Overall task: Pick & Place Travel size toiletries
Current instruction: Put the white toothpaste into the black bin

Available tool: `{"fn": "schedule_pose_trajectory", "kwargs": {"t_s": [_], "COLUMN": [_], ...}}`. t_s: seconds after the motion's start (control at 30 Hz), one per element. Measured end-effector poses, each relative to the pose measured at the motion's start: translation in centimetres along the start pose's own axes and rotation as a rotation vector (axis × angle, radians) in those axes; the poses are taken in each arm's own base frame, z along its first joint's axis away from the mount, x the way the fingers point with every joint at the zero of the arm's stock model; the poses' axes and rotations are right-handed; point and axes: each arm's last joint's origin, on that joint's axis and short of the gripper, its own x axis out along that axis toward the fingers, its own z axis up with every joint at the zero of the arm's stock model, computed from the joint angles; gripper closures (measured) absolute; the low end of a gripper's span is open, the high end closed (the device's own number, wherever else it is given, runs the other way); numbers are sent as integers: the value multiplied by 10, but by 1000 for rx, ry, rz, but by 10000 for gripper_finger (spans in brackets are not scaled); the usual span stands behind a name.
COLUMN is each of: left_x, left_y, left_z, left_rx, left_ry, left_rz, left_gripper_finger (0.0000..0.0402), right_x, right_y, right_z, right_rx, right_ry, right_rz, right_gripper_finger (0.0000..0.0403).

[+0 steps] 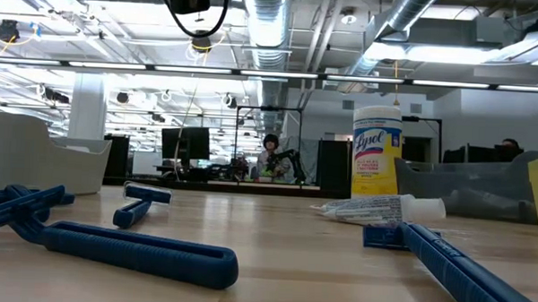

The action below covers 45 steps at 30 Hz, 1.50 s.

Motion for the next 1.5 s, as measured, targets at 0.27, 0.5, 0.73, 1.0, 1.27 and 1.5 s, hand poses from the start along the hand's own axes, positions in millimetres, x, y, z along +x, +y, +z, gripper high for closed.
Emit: {"fn": "schedule_pose_trajectory", "kwargs": {"t_s": [0.27,0.5,0.73,1.0,1.27,1.5], "left_x": [0,-1,-1,-3,-8,-17], "left_y": [3,4,5,10,11,5], "left_z": [3,6,6,11,15,18], "left_rx": [-1,53,103,134,129,135], "left_ry": [-74,-105,-112,-148,-171,-198], "left_rz": [65,93,112,158,163,138], "left_gripper_finger": [313,199,113,110,124,132], "right_x": [-2,-35,-94,-116,-95,-95], "right_y": [-2,2,7,11,1,-13], "right_z": [0,12,-15,-71,-126,-140], "right_rx": [105,201,445,679,777,811], "right_ry": [5,-8,359,755,1023,1113], "right_rz": [-60,-183,-590,-912,-901,-861], "right_gripper_finger": [402,402,403,403,403,403]}}
